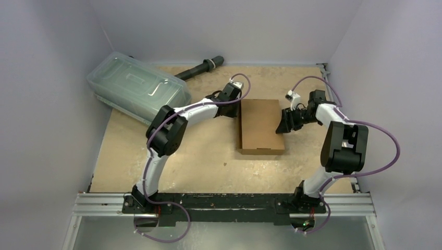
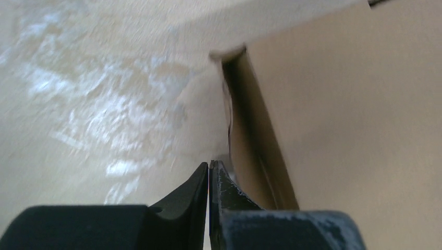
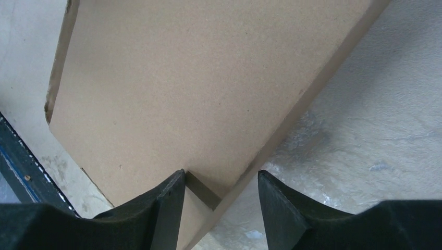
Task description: Fold the paper box
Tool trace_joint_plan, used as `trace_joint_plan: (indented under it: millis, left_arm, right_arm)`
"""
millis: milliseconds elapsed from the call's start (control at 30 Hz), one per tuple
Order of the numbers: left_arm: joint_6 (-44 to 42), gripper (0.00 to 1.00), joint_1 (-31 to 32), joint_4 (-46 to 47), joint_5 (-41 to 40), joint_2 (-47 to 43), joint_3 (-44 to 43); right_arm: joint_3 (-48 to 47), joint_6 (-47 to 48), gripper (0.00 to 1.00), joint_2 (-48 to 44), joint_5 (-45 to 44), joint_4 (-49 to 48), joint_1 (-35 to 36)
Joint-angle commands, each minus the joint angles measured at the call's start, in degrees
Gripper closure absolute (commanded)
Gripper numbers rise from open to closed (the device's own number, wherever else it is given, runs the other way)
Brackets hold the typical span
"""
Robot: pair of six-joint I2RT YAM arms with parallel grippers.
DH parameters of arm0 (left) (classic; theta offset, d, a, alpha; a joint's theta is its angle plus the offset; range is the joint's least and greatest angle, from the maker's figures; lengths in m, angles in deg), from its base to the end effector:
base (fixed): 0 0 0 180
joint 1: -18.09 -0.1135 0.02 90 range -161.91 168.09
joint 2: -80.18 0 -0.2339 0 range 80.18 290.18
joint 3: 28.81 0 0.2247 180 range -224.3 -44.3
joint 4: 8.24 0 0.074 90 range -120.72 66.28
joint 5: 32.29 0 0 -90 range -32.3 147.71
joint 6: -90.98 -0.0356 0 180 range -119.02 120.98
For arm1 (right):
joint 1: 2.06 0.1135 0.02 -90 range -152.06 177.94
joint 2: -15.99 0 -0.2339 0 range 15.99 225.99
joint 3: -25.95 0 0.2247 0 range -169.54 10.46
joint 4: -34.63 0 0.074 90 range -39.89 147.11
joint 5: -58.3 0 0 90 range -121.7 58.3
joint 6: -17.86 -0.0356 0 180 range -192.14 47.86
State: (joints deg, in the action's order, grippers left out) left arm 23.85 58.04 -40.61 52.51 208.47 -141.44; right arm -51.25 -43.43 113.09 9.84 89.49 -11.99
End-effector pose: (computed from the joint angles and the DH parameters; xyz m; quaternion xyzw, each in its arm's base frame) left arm 0.3505 -0.2894 0.1551 0.1224 0.9248 -0.1503 0.3274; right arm 0.2864 -0.0262 0.1720 -0.1976 0.9067 0.2907 0.2333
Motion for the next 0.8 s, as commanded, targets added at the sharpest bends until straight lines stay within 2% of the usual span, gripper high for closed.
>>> trace_joint_plan:
  millis: [0,133,233,333,467,600,767]
  left_arm:
    - [-3.19,0.95,0.64,-1.28,-4.04,-11.84,4.62]
    - [-2.60,0.92,0.53,1.70,0.92,-21.06,13.68]
    - [-0.02,0.92,0.55,5.55,6.00,-27.07,22.41]
    - [3.21,0.92,0.60,8.33,7.99,-32.58,31.60]
    - [9.08,0.98,0.92,15.63,11.68,-37.11,44.12]
    - [12.68,1.00,3.51,21.19,14.23,-34.74,46.82]
    - [14.21,1.00,6.47,22.77,14.17,-30.16,44.30]
  right_arm:
    - [-0.97,0.32,0.40,-2.74,-1.18,-0.81,-0.27]
    - [-1.83,-0.86,0.24,-4.74,1.83,-0.83,-1.92]
    - [-2.22,-1.39,0.02,-4.41,6.19,0.40,-2.94]
    - [-1.87,-1.42,0.01,-3.11,11.18,2.40,-4.34]
    - [-1.39,0.25,0.01,-0.45,14.82,5.25,-6.42]
    - [-2.78,1.17,0.01,3.46,15.42,7.21,-6.54]
    - [-4.20,2.44,0.01,6.40,13.70,8.70,-6.50]
